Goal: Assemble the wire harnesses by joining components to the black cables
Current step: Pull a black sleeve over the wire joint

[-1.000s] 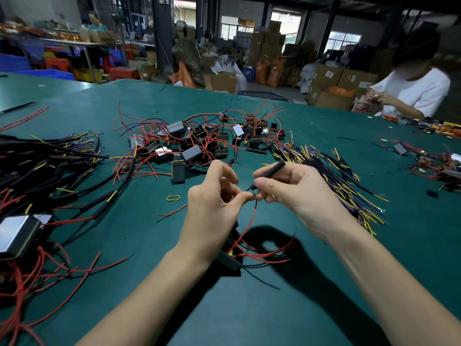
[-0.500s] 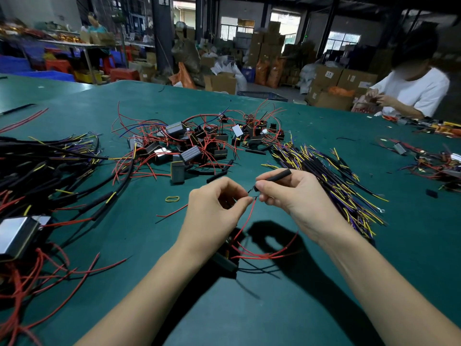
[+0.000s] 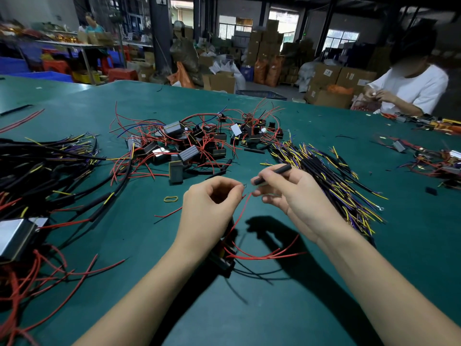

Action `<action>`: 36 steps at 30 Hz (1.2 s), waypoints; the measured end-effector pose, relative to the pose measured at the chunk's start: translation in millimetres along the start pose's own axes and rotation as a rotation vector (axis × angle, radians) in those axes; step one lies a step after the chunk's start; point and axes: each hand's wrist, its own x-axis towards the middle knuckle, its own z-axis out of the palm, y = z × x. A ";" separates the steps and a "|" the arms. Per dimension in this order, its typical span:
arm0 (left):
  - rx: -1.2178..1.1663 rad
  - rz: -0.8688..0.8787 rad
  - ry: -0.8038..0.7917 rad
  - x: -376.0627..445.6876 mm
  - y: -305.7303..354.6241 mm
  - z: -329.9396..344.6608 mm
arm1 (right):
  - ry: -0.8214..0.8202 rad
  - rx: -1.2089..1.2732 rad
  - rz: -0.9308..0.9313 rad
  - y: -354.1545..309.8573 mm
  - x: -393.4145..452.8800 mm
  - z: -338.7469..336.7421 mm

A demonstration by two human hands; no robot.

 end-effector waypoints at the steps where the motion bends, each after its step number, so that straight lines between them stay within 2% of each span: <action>1: -0.025 -0.024 0.004 0.7 0.1 -0.4 | 0.029 0.016 -0.013 -1.1 0.6 1.3; 3: -0.073 -0.066 0.019 2.7 0.3 -2.0 | 0.113 -0.067 -0.092 -4.6 1.2 1.9; 5: -0.088 -0.079 0.031 4.0 0.1 -2.9 | 0.159 -0.283 -0.256 -6.0 -0.5 1.7; 8: -0.056 -0.037 0.024 2.5 -0.4 -1.8 | 0.066 -0.613 -0.469 -5.6 -9.0 8.7; 11: -0.002 0.031 0.025 -0.4 -0.8 0.4 | 0.042 -0.834 -0.534 -0.2 -10.3 12.0; 15: 0.015 0.053 0.050 -1.2 -0.5 1.9 | 0.123 -0.951 -0.513 4.3 -10.1 7.2; 21: 0.022 0.076 0.048 -2.7 -0.6 3.6 | 0.094 -1.115 -0.760 2.8 -16.6 10.2; 25: 0.023 0.083 0.041 -3.0 -1.7 5.8 | 0.092 -1.090 -0.745 6.0 -15.8 8.8; 28: 0.042 0.107 0.061 -3.6 -2.5 7.1 | 0.131 -0.916 -0.657 8.9 -14.1 9.1; 32: 0.042 0.114 0.070 -4.3 -2.7 8.9 | 0.170 -0.628 -0.411 10.5 -9.6 13.0; 36: 0.037 0.138 0.067 -5.0 -1.1 10.1 | 0.126 -0.315 -0.116 8.3 -6.3 13.7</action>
